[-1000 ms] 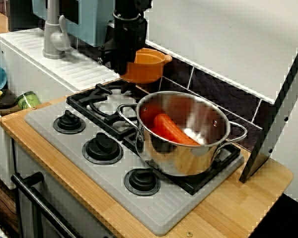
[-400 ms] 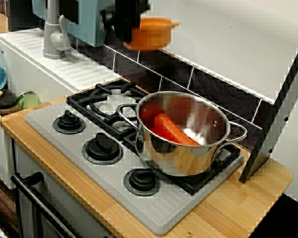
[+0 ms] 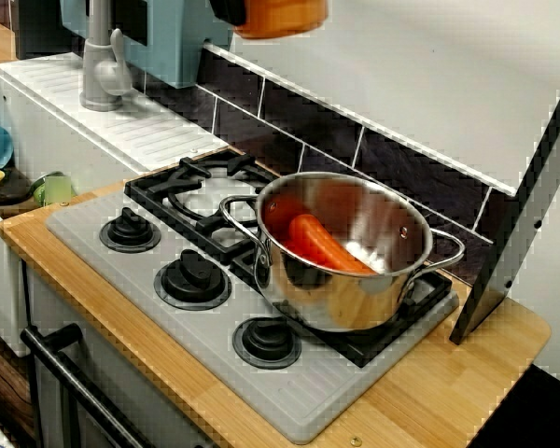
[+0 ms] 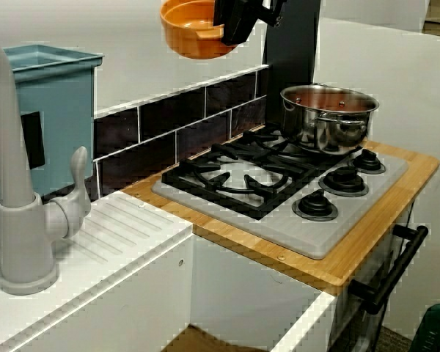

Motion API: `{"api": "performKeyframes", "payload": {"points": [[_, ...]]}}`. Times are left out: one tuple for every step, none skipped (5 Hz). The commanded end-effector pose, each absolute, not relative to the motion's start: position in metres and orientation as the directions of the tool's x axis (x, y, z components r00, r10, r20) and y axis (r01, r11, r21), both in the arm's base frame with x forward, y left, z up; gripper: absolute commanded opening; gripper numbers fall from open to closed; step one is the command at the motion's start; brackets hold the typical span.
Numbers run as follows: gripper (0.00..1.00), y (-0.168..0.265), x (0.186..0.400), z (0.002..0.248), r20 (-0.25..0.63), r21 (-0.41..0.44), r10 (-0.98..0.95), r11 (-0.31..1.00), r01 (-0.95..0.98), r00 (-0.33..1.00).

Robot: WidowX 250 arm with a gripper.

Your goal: Lift pot from stove

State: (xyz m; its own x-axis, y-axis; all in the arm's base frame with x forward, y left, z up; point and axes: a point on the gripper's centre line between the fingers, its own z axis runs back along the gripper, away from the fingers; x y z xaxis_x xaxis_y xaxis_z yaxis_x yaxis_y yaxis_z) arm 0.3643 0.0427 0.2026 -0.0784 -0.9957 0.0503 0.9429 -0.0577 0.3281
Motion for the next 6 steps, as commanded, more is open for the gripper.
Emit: {"api": "performKeyframes", "payload": {"points": [[0.00, 0.048, 0.351, 0.244, 0.029, 0.430, -0.995, -0.076, 0.900, -0.098], [0.00, 0.047, 0.350, 0.248, 0.031, 0.437, -0.994, -0.080, 0.896, -0.104], [0.00, 0.046, 0.347, 0.252, 0.036, 0.446, -0.993, -0.084, 0.891, -0.111], [0.00, 0.044, 0.345, 0.255, 0.040, 0.450, -0.992, -0.091, 0.888, -0.122], [0.00, 0.042, 0.343, 0.256, 0.042, 0.452, -0.991, -0.097, 0.887, -0.130], [0.00, 0.042, 0.341, 0.255, 0.041, 0.453, -0.990, -0.101, 0.886, -0.134]]}}
